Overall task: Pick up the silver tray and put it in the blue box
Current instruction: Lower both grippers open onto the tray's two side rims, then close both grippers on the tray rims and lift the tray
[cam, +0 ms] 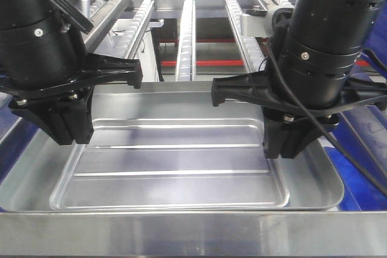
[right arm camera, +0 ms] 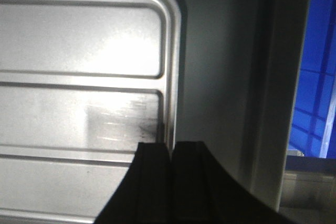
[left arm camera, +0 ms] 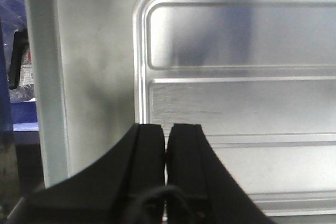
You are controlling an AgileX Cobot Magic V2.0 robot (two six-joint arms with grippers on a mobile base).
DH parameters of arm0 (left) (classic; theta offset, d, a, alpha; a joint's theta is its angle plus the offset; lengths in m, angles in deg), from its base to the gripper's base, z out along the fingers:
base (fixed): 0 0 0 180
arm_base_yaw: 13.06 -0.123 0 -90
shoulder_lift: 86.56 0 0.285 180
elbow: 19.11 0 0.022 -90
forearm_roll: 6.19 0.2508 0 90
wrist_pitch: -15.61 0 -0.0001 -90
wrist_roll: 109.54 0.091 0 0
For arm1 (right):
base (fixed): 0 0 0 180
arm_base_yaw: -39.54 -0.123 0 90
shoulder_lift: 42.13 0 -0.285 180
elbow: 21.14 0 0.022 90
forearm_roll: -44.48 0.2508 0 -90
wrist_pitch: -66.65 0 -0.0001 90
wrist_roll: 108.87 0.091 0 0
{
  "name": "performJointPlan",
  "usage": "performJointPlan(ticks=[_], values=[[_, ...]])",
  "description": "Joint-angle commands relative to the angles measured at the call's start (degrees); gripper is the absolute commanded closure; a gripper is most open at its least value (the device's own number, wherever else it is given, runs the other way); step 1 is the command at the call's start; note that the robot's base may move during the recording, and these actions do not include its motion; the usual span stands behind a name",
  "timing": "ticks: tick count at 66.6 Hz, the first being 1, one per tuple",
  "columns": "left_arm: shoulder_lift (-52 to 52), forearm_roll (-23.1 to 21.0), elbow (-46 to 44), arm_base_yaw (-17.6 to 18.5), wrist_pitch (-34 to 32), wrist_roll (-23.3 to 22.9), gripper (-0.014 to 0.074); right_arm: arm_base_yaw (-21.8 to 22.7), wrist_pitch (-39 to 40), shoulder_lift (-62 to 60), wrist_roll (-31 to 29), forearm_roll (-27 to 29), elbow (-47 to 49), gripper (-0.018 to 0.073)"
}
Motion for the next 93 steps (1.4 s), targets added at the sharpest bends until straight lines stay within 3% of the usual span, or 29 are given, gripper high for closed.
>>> performJointPlan(ticks=[1,7,12,17,22,38,57,93], values=[[2.04,0.25,-1.85,0.43,-0.75,-0.73,0.0593,0.09,1.55,-1.99,0.07,-2.25,1.83,0.0499],[2.04,0.25,-1.85,0.43,-0.65,-0.73,0.0472,0.09,2.41,-1.99,0.07,-2.41,1.83,0.0466],[2.04,0.25,-1.85,0.24,-0.52,-0.73,0.0359,0.09,3.25,-1.99,0.07,-2.41,1.83,0.0383],[2.04,0.25,-1.85,-0.32,-0.28,-0.73,0.0311,0.09,3.61,-1.99,0.07,-2.41,1.83,0.0293],[1.87,0.36,-1.85,-1.17,0.14,-0.73,0.0318,0.09,3.61,-1.99,0.07,-2.41,1.83,0.0246],[-0.60,-0.28,-1.85,-4.03,0.23,-0.73,0.0381,0.52,2.98,-0.45,0.07,-2.35,1.83,0.0251],[-3.33,-1.71,-1.85,-4.01,0.23,-0.73,0.0437,0.52,2.89,1.14,0.07,-1.96,1.83,0.0251],[-6.71,-2.58,-1.85,-3.90,-0.18,-0.50,0.0438,0.68,3.87,1.92,0.07,-1.92,1.83,0.0251]])
